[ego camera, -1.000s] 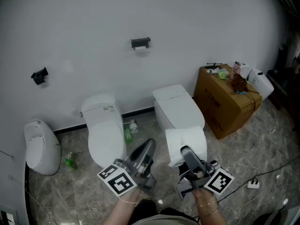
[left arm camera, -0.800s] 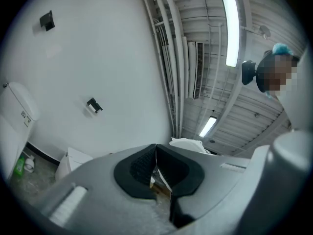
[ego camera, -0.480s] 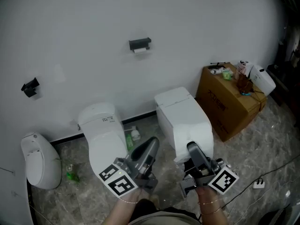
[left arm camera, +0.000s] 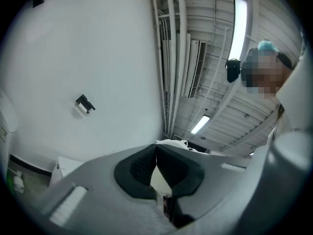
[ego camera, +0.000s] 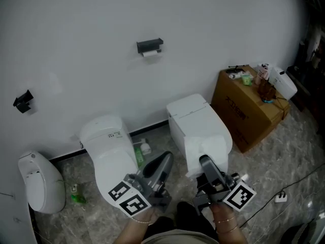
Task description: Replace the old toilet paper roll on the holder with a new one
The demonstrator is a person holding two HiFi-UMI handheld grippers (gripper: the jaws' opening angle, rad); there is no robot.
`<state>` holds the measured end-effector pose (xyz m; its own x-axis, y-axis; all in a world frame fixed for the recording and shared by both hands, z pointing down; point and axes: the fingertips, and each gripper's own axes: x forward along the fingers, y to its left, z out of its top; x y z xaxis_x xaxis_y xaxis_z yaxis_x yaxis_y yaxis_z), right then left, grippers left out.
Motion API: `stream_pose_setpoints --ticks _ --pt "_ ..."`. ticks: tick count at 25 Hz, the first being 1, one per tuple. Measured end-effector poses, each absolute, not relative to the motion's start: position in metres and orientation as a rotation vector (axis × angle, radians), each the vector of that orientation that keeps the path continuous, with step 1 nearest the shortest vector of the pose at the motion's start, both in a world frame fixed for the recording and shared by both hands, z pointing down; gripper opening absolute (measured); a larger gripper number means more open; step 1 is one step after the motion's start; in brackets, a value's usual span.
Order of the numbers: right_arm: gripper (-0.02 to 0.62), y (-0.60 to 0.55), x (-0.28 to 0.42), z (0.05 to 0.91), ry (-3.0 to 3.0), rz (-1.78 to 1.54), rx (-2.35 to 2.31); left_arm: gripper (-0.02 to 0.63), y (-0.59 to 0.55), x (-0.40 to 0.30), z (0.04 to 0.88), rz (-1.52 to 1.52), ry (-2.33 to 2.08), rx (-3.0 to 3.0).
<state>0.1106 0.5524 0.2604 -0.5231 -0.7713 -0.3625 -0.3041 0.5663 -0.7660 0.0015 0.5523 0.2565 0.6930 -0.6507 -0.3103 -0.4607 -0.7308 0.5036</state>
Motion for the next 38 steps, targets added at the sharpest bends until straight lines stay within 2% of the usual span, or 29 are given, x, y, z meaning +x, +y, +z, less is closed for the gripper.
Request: stream_pose_setpoints --ticks 14,25,38 --pt "0.449 0.396 0.104 0.275 2.15 -0.922 -0.778 0.006 0.403 -0.009 0.27 -0.703 -0.988 2.447" --pt "0.449 0.254 0.144 0.246 2.195 -0.859 -0.666 0.006 0.271 0.034 0.246 -0.756 -1.006 2.474" --pt "0.449 0.17 0.165 0.261 2.21 -0.929 -0.642 0.006 0.187 0.037 0.272 -0.786 -1.098 2.328"
